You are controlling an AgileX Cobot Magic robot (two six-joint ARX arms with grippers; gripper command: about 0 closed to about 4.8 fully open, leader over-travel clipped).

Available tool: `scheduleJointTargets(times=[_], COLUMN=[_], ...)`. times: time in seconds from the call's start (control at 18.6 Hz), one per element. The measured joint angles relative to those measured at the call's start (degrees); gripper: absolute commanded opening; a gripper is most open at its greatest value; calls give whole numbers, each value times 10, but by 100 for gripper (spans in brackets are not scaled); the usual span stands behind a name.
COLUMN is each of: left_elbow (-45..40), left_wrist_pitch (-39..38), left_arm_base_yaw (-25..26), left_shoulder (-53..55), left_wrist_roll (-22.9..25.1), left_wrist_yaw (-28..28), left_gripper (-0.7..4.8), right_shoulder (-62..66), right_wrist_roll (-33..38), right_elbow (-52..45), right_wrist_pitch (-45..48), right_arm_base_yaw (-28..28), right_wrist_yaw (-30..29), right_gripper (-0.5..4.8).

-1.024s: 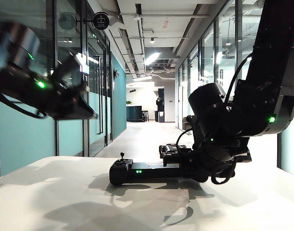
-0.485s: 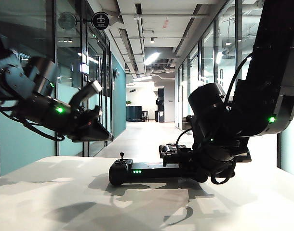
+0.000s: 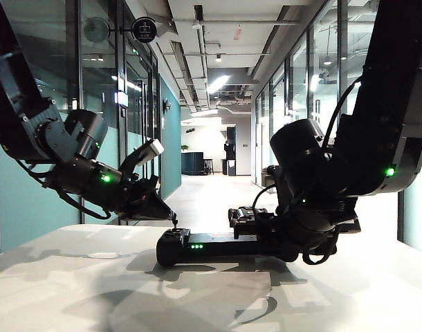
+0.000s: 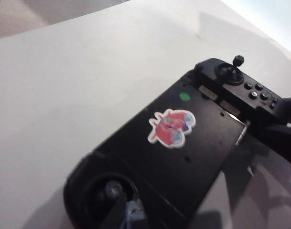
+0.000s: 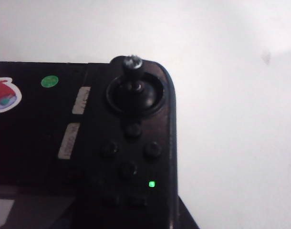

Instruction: Push the left joystick on the remote control sitting on the white table forward to make the robot dog walk in a straight line until it approaches the door.

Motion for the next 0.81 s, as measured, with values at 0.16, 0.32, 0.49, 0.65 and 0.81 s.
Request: scheduleJointTargets(times=[0.16,0.32,0.49,0.65,0.81], left_elbow=[28,49,66,72,72], left_wrist_pitch=[-15,-32,-33,-30,-28], left_arm_base_yaw=[0,-5,-9,-9,-9], left_shoulder=[21,34,49,55,55], left_wrist_roll=[1,11,14,17,20], left_wrist_yaw=[16,23,25,26,9], left_gripper=[-6,-6,-6,-6,-6], right_shoulder=[0,0,0,0,0], right_wrist_roll=[0,0,2,2,2], right_elbow=[0,0,0,0,0], right_wrist_pitch=[0,0,0,0,0], right_arm_base_yaw=[0,0,0,0,0], right_wrist_yaw=[0,0,0,0,0], right_gripper=[144,144,144,144,144])
